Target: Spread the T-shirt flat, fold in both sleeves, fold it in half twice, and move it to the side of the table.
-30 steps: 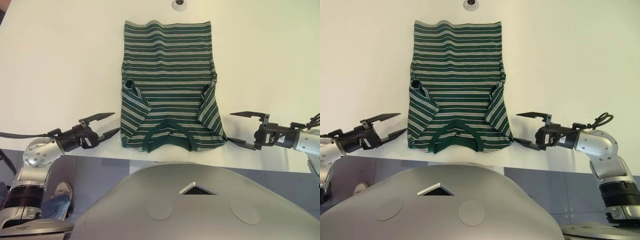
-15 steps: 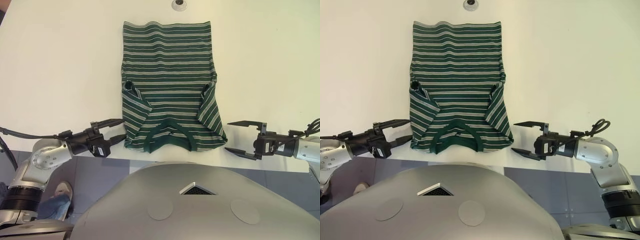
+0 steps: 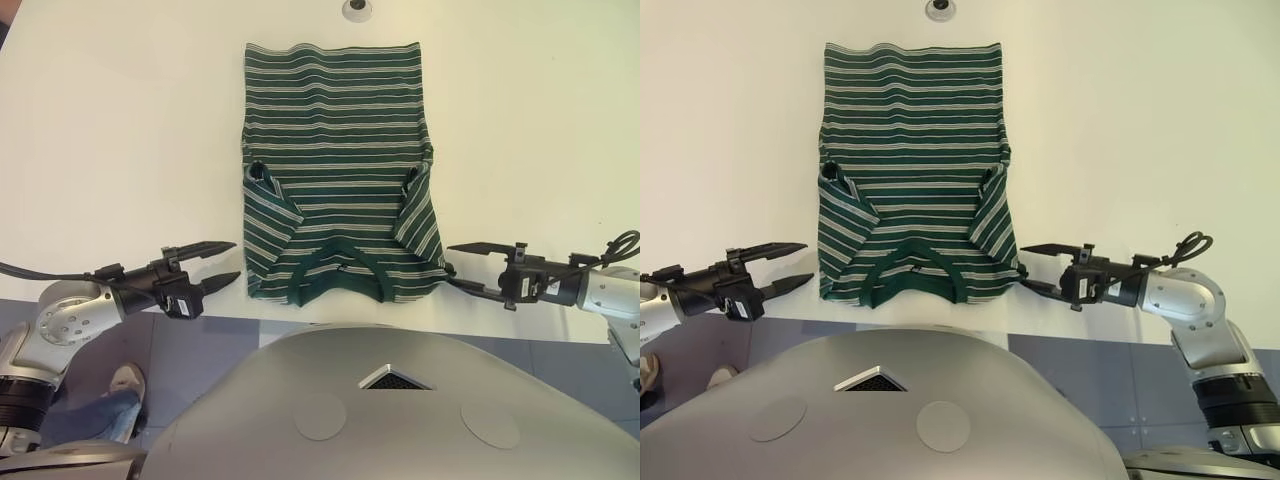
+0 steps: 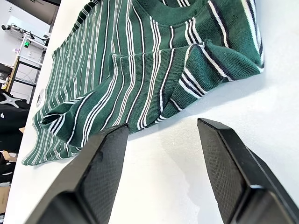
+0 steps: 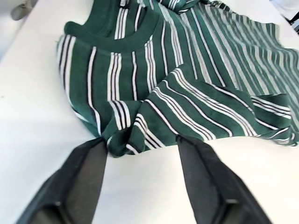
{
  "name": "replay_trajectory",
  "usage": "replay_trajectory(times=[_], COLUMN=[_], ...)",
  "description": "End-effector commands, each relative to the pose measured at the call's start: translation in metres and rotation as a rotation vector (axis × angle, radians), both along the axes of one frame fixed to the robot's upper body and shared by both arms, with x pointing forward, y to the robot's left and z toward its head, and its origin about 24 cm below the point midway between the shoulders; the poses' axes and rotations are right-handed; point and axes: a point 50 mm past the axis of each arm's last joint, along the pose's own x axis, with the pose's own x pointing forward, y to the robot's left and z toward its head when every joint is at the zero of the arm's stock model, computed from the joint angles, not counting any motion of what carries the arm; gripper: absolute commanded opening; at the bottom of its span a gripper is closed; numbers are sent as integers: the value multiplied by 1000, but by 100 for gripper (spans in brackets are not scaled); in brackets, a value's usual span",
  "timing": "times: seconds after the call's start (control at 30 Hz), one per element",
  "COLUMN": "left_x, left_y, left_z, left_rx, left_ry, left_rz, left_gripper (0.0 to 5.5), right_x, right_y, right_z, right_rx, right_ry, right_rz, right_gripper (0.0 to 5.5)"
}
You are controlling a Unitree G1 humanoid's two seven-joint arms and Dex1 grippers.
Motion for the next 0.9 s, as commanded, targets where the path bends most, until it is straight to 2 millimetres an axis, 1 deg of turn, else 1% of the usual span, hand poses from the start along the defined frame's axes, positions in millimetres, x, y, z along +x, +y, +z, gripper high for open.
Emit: replay_trajectory(times=[0.03, 0.17, 0.3, 0.5, 0.63, 0.87, 0.9], left_x=[-18, -24, -24, -28, -36, -28, -26], left_y=[6, 1, -1, -3, -14, -18, -18], left_z=[-20, -24, -25, -27, -29, -31, -31], left_rx=[135, 127, 126, 136, 101, 90, 88], left_ry=[144, 166, 165, 180, 194, 173, 166], left_rz=[-48, -70, -84, -116, -163, -168, -163], left_gripper=[269, 269, 269, 269, 269, 269, 243], right_x=[2, 0, -2, -2, -1, -1, -1], right_y=[6, 13, 15, 14, 14, 15, 15], right_z=[1, 0, 1, 1, 0, -2, -2], right_rx=[18, 43, 55, 58, 57, 58, 58], right_ry=[-13, -4, 0, 3, 5, 4, 4], right_rz=[15, 37, 44, 42, 41, 38, 39], right_gripper=[176, 102, 3, 3, 3, 3, 0])
